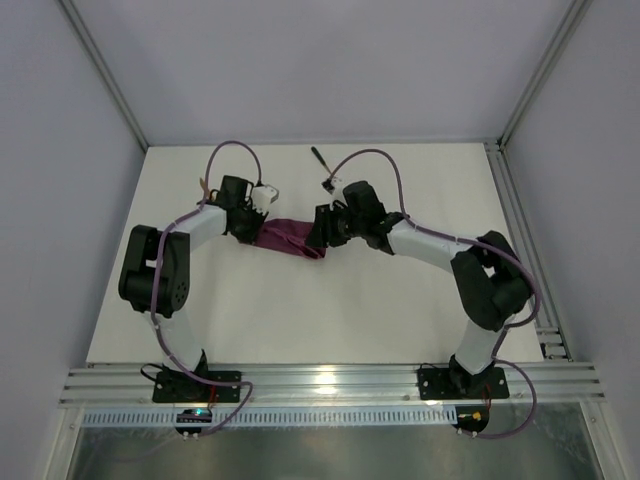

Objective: Fold the napkin into a case and place the utensils inside
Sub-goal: Smooth out the smaller rectangle-folded napkin at the center of the board.

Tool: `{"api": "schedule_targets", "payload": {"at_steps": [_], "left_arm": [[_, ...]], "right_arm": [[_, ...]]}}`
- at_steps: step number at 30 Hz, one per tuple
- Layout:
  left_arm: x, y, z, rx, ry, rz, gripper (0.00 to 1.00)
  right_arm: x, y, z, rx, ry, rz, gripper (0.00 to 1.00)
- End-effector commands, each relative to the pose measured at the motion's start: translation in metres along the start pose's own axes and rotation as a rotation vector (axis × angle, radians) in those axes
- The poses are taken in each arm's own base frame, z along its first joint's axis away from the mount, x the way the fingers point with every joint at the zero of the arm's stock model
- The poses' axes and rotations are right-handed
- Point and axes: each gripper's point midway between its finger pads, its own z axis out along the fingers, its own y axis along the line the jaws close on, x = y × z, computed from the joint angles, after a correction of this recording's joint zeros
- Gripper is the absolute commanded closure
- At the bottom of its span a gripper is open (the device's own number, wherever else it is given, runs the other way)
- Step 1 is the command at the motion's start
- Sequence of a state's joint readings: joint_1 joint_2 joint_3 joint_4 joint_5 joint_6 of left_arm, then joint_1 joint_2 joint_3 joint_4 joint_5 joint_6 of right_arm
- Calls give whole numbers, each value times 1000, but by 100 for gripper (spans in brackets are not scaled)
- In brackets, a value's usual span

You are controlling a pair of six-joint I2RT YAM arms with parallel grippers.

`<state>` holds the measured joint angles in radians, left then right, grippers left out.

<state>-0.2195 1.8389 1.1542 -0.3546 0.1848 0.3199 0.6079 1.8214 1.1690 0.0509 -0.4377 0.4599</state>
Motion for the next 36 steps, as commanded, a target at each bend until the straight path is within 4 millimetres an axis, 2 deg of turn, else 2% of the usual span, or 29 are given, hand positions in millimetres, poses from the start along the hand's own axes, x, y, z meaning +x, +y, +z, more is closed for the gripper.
{"api": "schedule_targets", "payload": {"at_steps": [1, 4, 9, 19, 23, 26, 27, 28, 32, 33, 35, 36], "left_arm": [[10, -1, 4, 14, 28, -14, 100], [8, -1, 4, 14, 25, -12, 100], [9, 0, 3, 12, 27, -7, 100], [8, -2, -2, 16, 21, 4, 100], [7, -3, -2, 19, 18, 4, 100], [6, -3, -4, 22, 13, 4, 100], [6, -2, -4, 22, 13, 5, 100], [6, -3, -4, 23, 15, 6, 100], [6, -2, -4, 20, 14, 10, 100], [4, -2, -4, 18, 10, 13, 100], [6, 0, -4, 13, 15, 16, 100], [7, -1, -4, 11, 18, 20, 100]], "right_arm": [[3, 8, -32, 104, -25, -380, 53], [22, 15, -39, 175, 34, -678, 46], [41, 16, -33, 198, 114, -952, 44], [24, -11, -9, 340, 169, -1080, 36], [37, -23, 0, 359, 250, -1129, 32], [34, -30, 3, 411, 266, -1137, 32], [36, -39, 5, 444, 291, -1142, 33], [28, -38, 7, 461, 284, -1143, 35], [21, -51, 16, 506, 326, -1101, 69], [14, -50, 18, 508, 313, -1077, 84], [13, -57, 19, 511, 321, -1037, 96], [9, -57, 18, 504, 311, -1018, 96]]}}
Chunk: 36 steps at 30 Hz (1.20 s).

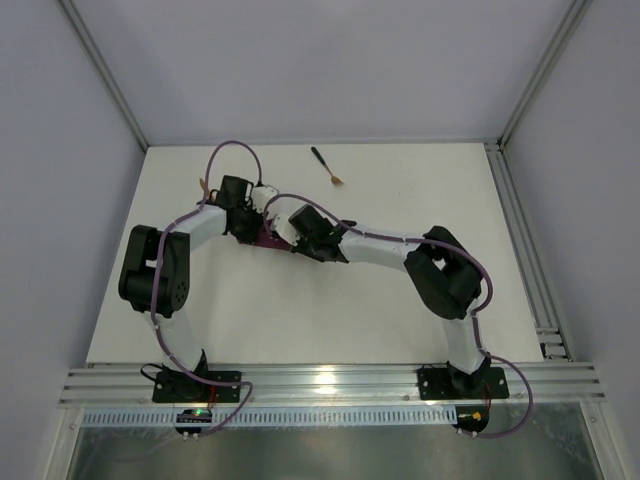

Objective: Fold the napkin into a case and place the utensils inside
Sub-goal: Smooth out the smaller rectangle-folded napkin at the center of the board.

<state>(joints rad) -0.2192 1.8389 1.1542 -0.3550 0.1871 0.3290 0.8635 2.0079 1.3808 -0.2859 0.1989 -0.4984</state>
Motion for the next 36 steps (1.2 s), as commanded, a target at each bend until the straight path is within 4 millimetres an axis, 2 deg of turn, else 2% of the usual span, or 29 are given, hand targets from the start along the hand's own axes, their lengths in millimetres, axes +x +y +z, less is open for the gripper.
{"api": "schedule_targets", "payload": {"at_steps": [1, 6, 9, 12, 15, 18, 19, 21, 22, 26, 30, 34, 36], "left_arm": [[7, 1, -4, 4, 19, 14, 100], [11, 2, -4, -4, 29, 29, 100], [11, 2, -4, -8, 27, 41, 100], [10, -1, -5, 16, 18, 60, 100], [12, -2, -5, 17, 23, 70, 100], [14, 0, -4, 10, 33, 77, 100], [15, 0, -4, 8, 35, 81, 100], [16, 1, -4, 5, 37, 81, 100], [17, 2, -4, -3, 39, 83, 100], [19, 3, -5, -13, 38, 82, 100], [21, 2, -4, -14, 40, 82, 100], [22, 2, -3, -8, 45, 84, 100], [22, 2, -2, -9, 47, 82, 100]], "right_arm": [[-10, -24, -12, 24, -21, 93, 96], [-14, -36, -13, -96, -98, 243, 96], [-9, -36, -9, -195, -104, 321, 96], [-14, -41, -6, -204, -119, 331, 96], [-17, -45, 0, -212, -120, 369, 91], [-29, -60, 2, -214, -145, 415, 88], [-23, -58, 10, -224, -119, 430, 87], [-27, -64, 13, -224, -111, 454, 86], [-20, -60, 22, -234, -78, 480, 85], [-1, -67, 33, -224, -15, 590, 85], [10, -69, 41, -236, 4, 686, 86], [13, -70, 46, -236, 11, 748, 86], [9, -71, 43, -243, -2, 748, 80]]}}
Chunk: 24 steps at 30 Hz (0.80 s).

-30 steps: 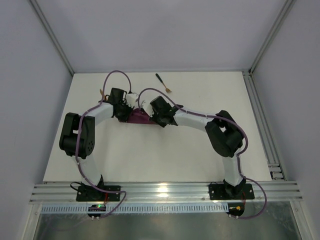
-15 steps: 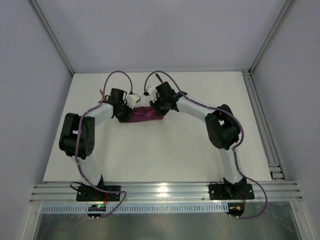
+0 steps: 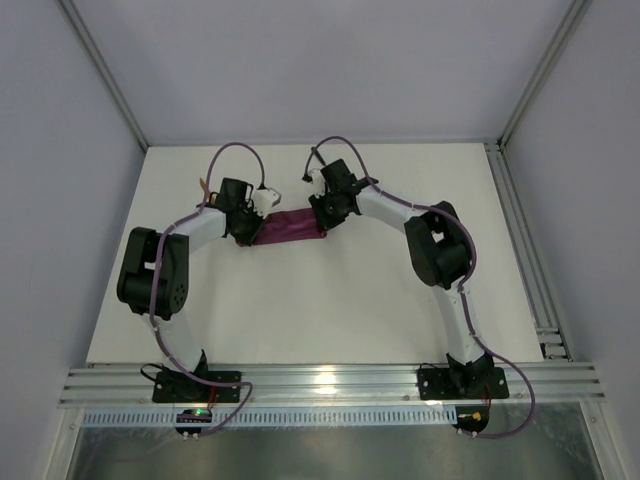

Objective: Fold the napkin into a case and place the utensils inside
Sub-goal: Smooth out the smaller rectangle-folded napkin at the center of the board.

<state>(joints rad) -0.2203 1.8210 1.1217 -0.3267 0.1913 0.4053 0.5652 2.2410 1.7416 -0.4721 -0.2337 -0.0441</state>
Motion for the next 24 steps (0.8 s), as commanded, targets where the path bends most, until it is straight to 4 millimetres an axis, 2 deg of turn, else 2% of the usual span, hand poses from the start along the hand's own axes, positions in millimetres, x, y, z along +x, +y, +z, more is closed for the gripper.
{"api": "schedule_targets", "payload": {"at_steps": [1, 2, 3, 6, 7, 8, 9, 10, 12, 13, 14, 15, 16, 17, 18, 19, 20, 24], "left_arm": [[20, -1, -2, -4, 60, 2, 100], [21, -1, -2, -4, 62, 2, 100], [21, -2, -1, 0, 61, 3, 100], [20, -2, -3, -1, 57, 0, 100], [20, -2, -3, -1, 57, 0, 100], [19, -2, -4, 0, 51, 0, 100], [20, -3, -4, 0, 53, 0, 100], [20, -3, -4, 0, 53, 0, 100], [20, -3, -4, -1, 50, 1, 100], [22, -4, -4, 2, 55, -1, 100], [22, -4, -4, 2, 55, -2, 100], [23, -5, -4, 3, 58, -3, 100], [24, -5, -4, 6, 58, -3, 100], [24, -5, -4, 6, 57, -6, 100], [25, -6, -4, 8, 61, -5, 100], [24, -6, -4, 9, 60, -5, 100], [24, -6, -4, 10, 59, -4, 100], [23, -8, -5, 24, 54, 5, 100]], "right_arm": [[-5, -7, -6, 14, -8, 50, 77], [-9, -6, -10, 12, -23, 46, 73], [-16, -3, -22, 12, -46, 33, 65], [-28, 7, -47, -18, -96, 1, 59], [-46, 12, -69, -19, -164, -27, 55], [-52, 15, -78, -22, -191, -37, 52], [-54, 17, -84, -26, -208, -47, 46], [-63, 20, -93, -31, -244, -54, 43], [-76, 19, -96, -49, -273, -52, 43], [-68, 17, -80, -56, -233, -40, 42], [-69, 15, -72, -61, -220, -35, 43], [-79, 17, -72, -67, -224, -35, 43], [-80, 16, -65, -76, -210, -20, 43], [-72, 16, -43, -100, -172, -4, 42], [-86, 17, -43, -115, -197, -5, 43], [-79, 15, -25, -130, -169, 10, 42], [-92, 17, -25, -141, -198, 0, 41], [-108, 22, -7, -195, -224, 41, 33]]}}
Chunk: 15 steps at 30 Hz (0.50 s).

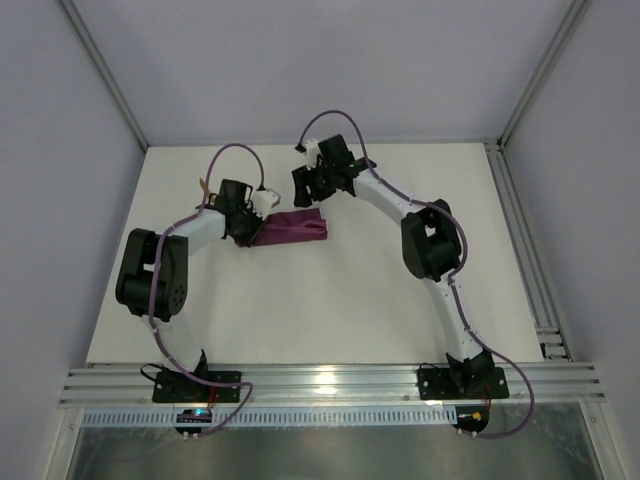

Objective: Fold the napkin into a case and place the utensils inside
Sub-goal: Smooth out the smaller rectangle-folded napkin at the center of the board.

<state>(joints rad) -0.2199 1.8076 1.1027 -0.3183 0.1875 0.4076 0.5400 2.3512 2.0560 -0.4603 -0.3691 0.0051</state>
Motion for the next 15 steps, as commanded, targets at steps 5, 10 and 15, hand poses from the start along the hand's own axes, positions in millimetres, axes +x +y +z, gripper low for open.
{"api": "schedule_targets", "payload": {"at_steps": [5, 10, 15], "left_arm": [[21, -9, -4, 33, 54, 7, 100], [21, -10, -5, 40, 53, 14, 100], [20, -8, -5, 32, 54, 10, 100]], "right_arm": [[-7, 27, 30, -182, -3, 194, 33], [28, 17, 45, -138, 76, 269, 34], [53, 21, 46, -151, 151, 304, 67]]}}
